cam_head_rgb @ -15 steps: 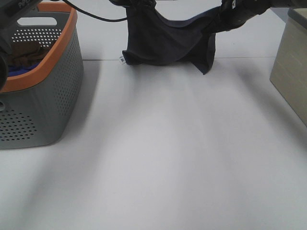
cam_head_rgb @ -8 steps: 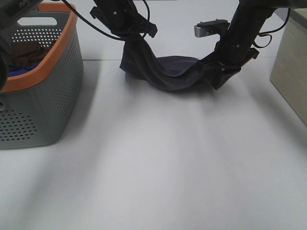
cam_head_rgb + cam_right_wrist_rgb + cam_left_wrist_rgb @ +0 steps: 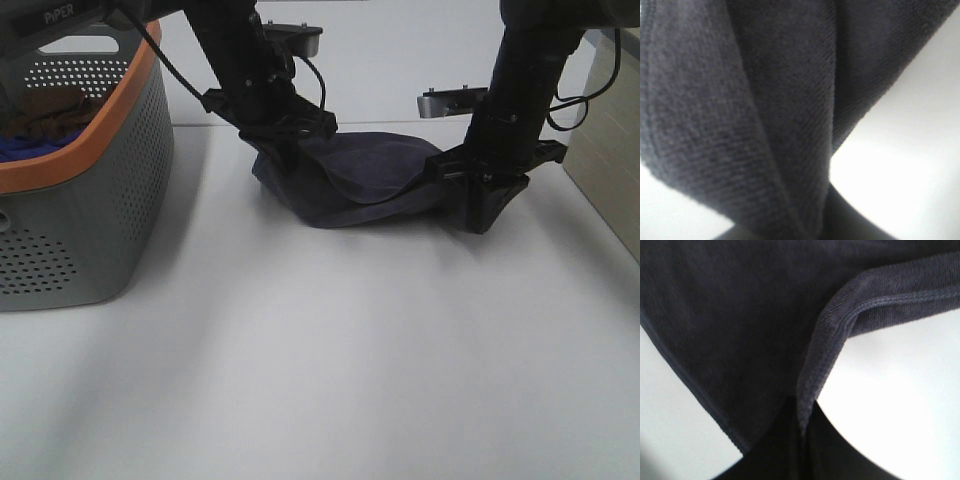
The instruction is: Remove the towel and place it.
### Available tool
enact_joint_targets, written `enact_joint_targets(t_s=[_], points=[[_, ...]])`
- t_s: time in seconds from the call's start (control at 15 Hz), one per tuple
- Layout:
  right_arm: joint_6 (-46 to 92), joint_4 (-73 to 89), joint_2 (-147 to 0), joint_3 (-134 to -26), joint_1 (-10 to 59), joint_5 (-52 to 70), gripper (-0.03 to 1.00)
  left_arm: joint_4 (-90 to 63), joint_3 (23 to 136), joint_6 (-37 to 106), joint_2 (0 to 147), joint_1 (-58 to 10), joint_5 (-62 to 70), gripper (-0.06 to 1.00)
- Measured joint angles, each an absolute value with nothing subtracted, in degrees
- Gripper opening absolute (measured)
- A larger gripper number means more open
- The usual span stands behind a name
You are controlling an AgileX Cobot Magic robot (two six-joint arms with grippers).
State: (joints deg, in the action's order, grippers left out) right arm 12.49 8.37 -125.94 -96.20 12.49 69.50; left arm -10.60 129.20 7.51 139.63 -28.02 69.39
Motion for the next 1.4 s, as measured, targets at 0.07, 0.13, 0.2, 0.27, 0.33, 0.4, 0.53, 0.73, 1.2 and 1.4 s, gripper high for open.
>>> enact_joint_targets(t_s=[0.07,0.13,0.2,0.27,0.33,0.4,0.53,0.73,1.2,1.4], points=[[12.3,8.4,-125.4,-94.6,12.5,69.5,0.00,-10.6,125.0,7.7,137.2,-28.3,69.5,0.00],[11.9,8.4,-124.8,-93.3,12.5,69.5,0.00,-10.7,121.1,7.7,135.4,-28.5,69.6,0.00],[11.5,8.4,-124.6,-92.6,12.5,69.5,0.00,-10.7,119.4,7.7,134.9,-28.7,69.6,0.00],[11.0,8.4,-124.0,-91.7,12.5,69.5,0.00,-10.9,116.4,7.7,134.0,-29.0,69.6,0.00],[10.8,8.4,-123.3,-90.6,12.5,69.5,0.03,-10.9,114.1,7.7,133.7,-29.5,69.6,0.00],[10.7,8.4,-122.7,-89.6,12.5,69.5,0.13,-11.0,112.1,7.7,133.2,-30.3,69.6,0.00],[8.9,8.5,-122.0,-87.2,12.5,69.5,0.41,-11.2,109.2,7.7,131.4,-31.5,69.6,0.00],[5.4,10.0,-122.0,-84.7,12.5,69.5,0.66,-11.3,108.6,6.9,130.7,-31.7,69.7,0.12],[3.7,12.9,-111.7,-84.7,12.5,69.5,0.69,-11.2,108.5,2.3,128.7,-31.7,69.7,0.75],[3.3,13.0,-105.1,-84.7,12.5,69.5,0.69,-11.1,108.5,1.1,123.2,-31.7,69.7,0.75]])
